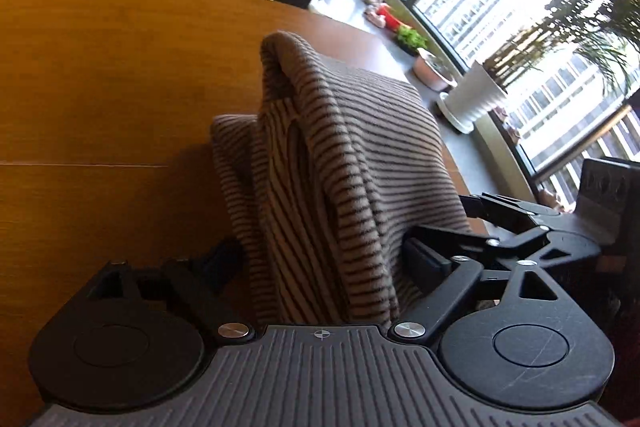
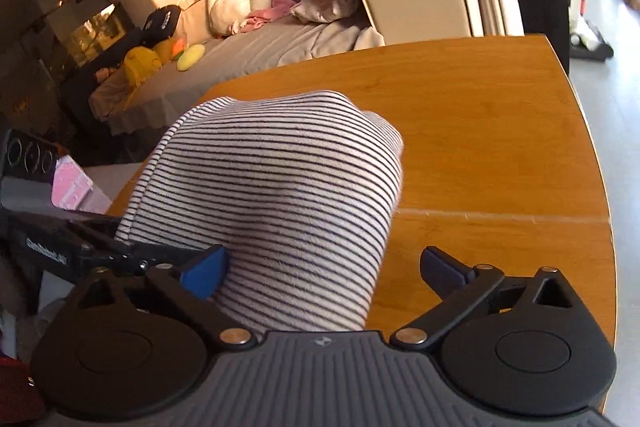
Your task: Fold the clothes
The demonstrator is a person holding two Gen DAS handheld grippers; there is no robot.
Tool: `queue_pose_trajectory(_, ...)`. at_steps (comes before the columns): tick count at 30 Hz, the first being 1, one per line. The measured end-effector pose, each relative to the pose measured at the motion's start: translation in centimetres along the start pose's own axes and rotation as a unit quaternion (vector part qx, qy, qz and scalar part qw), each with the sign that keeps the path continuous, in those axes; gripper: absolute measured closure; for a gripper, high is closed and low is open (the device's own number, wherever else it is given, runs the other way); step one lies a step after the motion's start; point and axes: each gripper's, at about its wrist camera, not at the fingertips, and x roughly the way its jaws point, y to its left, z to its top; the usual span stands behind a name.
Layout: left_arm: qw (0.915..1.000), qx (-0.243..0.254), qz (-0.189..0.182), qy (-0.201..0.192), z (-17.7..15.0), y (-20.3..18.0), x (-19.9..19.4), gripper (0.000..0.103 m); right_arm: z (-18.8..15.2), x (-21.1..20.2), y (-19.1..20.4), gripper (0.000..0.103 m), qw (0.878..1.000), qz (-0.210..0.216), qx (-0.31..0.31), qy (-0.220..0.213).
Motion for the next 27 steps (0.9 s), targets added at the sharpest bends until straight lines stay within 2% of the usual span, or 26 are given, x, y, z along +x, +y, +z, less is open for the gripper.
queue_pose_trajectory(5,0.9996,-0.019,-0.023,0.001,-0.2,0.7,-0.4,0.029,-0.2,0.5,0.1,0.001,1.0,0.027,0.007,0.001)
queue_pose_trajectory(6,0.9994,-0.022,-0.026,-0.003,-0.3,0.9,-0.4,0.03,-0.1,0.8,0.4,0.011,0.999,0.04,0.0,0.004)
queue_pose_trajectory(7,0.9993,-0.024,-0.027,-0.006,-0.4,1.1,-0.4,0.037,-0.1,1.2,0.8,0.013,0.999,0.053,-0.008,0.006)
queue_pose_trajectory(9,0.9986,-0.037,-0.033,-0.015,-0.4,2.0,-0.6,0.038,1.0,2.2,0.9,0.015,0.998,0.063,-0.003,0.005)
queue_pose_trajectory(11,0.9977,-0.052,-0.038,-0.022,0.0,3.4,-0.8,0.039,2.0,3.2,1.1,0.022,0.997,0.071,0.004,0.003)
queue_pose_trajectory(12,0.9976,-0.054,-0.034,-0.027,0.3,4.1,-1.0,0.039,2.8,4.2,1.3,0.027,0.997,0.071,0.001,0.003)
queue_pose_trajectory(17,0.9964,-0.059,0.012,-0.06,3.7,8.2,-2.3,0.038,7.3,9.9,3.9,0.027,0.997,0.069,-0.02,0.002)
queue_pose_trajectory(23,0.9912,-0.059,0.06,-0.102,7.2,13.5,-4.2,0.038,11.4,16.5,7.5,0.027,0.996,0.074,-0.041,-0.001)
queue_pose_trajectory(27,0.9885,-0.074,0.064,-0.115,8.3,16.2,-5.2,0.038,12.9,19.1,9.2,0.022,0.996,0.069,-0.062,-0.01)
